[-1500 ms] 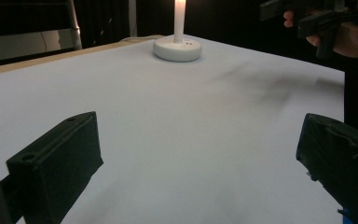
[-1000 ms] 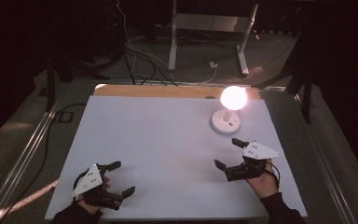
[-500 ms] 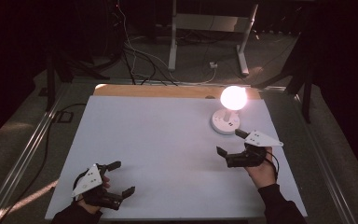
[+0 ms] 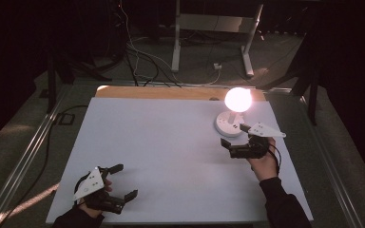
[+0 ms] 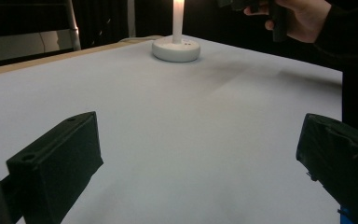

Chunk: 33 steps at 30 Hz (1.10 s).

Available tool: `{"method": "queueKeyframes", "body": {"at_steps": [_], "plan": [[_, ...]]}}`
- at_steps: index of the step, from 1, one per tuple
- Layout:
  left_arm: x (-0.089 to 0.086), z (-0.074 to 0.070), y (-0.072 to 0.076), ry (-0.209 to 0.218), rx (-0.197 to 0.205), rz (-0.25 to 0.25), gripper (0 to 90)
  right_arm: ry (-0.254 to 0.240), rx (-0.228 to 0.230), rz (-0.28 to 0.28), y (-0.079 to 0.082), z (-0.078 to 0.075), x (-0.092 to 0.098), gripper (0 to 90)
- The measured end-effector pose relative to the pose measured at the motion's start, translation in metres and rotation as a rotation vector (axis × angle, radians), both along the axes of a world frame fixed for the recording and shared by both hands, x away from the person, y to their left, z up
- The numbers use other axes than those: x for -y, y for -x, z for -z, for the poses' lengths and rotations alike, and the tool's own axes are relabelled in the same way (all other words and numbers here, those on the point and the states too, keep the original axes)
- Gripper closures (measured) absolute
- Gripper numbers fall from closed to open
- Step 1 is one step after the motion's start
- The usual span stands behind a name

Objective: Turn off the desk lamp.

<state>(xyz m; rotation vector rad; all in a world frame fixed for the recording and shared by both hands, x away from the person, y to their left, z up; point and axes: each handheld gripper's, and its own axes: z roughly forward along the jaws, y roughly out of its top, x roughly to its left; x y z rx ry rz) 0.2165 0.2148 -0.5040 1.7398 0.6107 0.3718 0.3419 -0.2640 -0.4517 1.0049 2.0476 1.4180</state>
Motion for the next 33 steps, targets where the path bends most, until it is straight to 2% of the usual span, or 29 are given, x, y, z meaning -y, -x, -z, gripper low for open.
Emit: {"method": "queueKeyframes", "body": {"at_steps": [11,13,14,22,27,33], "plan": [[0.0,0.0,0.0,0.002,0.0,-0.001,0.6,0.015,-0.035,0.052,-0.024,0.004,0.0,0.0],[-0.001,0.0,0.0,0.004,-0.001,-0.002,0.6,0.017,-0.036,0.073,-0.028,0.005,-0.001,0.0],[-0.001,0.0,0.0,0.004,0.0,-0.002,0.6,0.011,-0.048,0.104,-0.031,0.005,-0.002,0.0],[-0.001,0.0,0.0,0.002,-0.001,-0.001,0.6,0.029,-0.073,0.13,-0.04,0.01,-0.002,0.0],[-0.001,0.0,0.0,0.001,0.0,-0.002,0.6,0.029,-0.084,0.152,-0.044,0.012,0.001,6.7],[-0.001,0.0,-0.001,0.004,-0.002,-0.004,0.6,0.076,-0.076,0.191,-0.048,0.015,0.002,21.3]]}}
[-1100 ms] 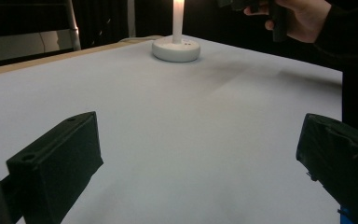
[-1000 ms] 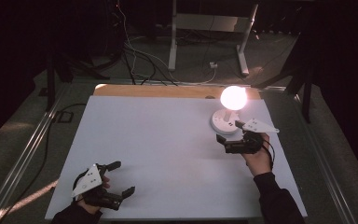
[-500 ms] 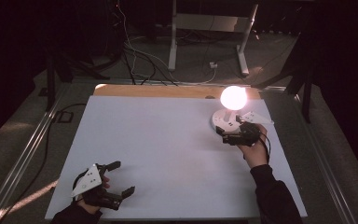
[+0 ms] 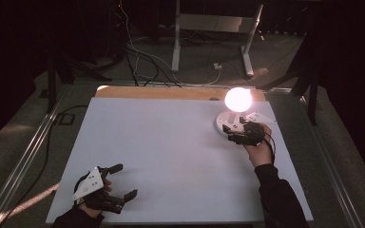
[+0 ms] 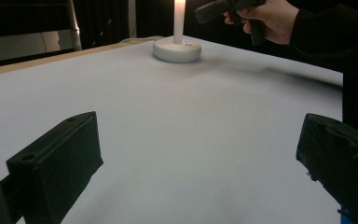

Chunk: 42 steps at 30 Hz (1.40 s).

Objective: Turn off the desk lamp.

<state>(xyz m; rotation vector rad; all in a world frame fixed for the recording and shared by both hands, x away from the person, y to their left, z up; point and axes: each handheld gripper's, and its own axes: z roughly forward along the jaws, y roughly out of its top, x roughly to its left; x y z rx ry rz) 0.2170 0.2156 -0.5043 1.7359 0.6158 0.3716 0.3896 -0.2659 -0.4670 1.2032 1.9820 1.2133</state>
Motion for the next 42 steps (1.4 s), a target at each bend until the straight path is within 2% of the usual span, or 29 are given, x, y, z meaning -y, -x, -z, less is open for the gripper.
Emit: {"method": "queueKeyframes", "body": {"at_steps": [8,10,11,12,14,18,21,33,42], "plan": [[0.0,0.0,0.0,-0.001,0.0,0.0,0.6,0.022,-0.023,0.031,-0.006,0.007,0.0,42.2],[0.0,0.0,0.0,0.0,0.0,0.0,0.6,0.034,-0.026,0.043,-0.006,0.008,0.0,50.2],[0.0,0.0,0.0,0.0,-0.001,0.001,0.6,0.048,-0.029,0.048,-0.007,0.009,-0.001,57.5],[0.0,0.0,0.0,-0.001,-0.001,0.001,0.6,0.048,-0.029,0.048,-0.007,0.009,-0.001,57.5],[0.0,0.0,0.0,-0.001,-0.001,0.001,0.6,0.059,-0.034,0.053,-0.008,0.009,-0.002,65.9],[0.0,0.0,0.0,0.0,-0.002,0.001,0.6,0.072,-0.051,0.066,-0.01,0.01,-0.002,76.7],[0.0,0.0,0.0,0.0,-0.001,0.0,0.6,0.072,-0.068,0.072,-0.012,0.011,-0.002,89.6],[0.0,0.0,0.0,-0.001,-0.004,0.0,0.6,0.113,-0.088,0.088,-0.017,0.02,-0.009,89.8],[0.0,0.0,0.0,0.001,-0.004,0.001,0.6,0.118,-0.114,0.103,-0.023,0.027,-0.008,89.8]]}}
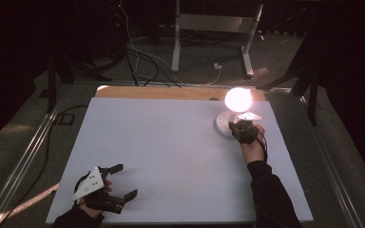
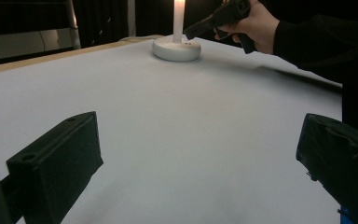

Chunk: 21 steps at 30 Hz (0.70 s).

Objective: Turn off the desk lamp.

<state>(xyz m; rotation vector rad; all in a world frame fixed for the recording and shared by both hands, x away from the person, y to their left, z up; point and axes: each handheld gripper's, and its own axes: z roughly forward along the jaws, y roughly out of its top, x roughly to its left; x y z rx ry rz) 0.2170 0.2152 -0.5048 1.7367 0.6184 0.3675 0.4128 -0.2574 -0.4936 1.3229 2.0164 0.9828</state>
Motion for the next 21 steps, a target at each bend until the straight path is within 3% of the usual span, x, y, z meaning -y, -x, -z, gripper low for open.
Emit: {"method": "queueKeyframes", "body": {"at_steps": [21], "plan": [[0.0003,0.0004,-0.0002,-0.007,-0.002,0.003,0.6,0.006,-0.039,-0.001,-0.0069,0.0089,-0.0003,89.8]]}}
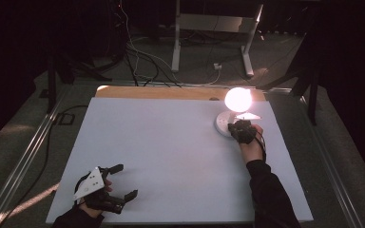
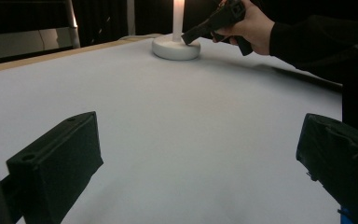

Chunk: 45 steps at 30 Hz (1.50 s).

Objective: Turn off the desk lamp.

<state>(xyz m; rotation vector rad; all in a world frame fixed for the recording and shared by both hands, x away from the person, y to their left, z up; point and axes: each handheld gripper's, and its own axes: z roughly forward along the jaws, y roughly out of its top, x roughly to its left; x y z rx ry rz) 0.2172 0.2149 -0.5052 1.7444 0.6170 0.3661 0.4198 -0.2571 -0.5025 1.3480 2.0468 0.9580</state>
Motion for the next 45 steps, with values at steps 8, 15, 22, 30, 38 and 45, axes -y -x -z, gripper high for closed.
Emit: {"method": "queueKeyframes", "body": {"at_steps": [8,15,22,30,38,45], "plan": [[0.001,0.0,0.0,-0.002,0.001,0.002,0.6,0.001,-0.003,0.009,0.001,0.0,-0.001,90.0],[0.0,0.0,0.0,0.004,0.001,-0.001,0.6,0.0,-0.003,0.012,-0.001,-0.004,-0.002,89.9],[0.0,0.0,0.0,0.003,0.002,0.0,0.6,-0.011,0.037,-0.004,0.002,-0.023,-0.006,89.9],[0.0,0.0,0.0,0.005,0.002,-0.005,0.6,-0.01,0.039,-0.005,0.002,-0.027,-0.006,89.9],[0.0,0.0,0.0,0.001,0.001,-0.004,0.6,-0.009,0.02,0.005,0.001,-0.02,-0.004,89.9],[0.0,0.0,0.0,0.003,0.001,-0.005,0.6,-0.006,0.005,0.008,0.0,-0.011,-0.003,89.9]]}}
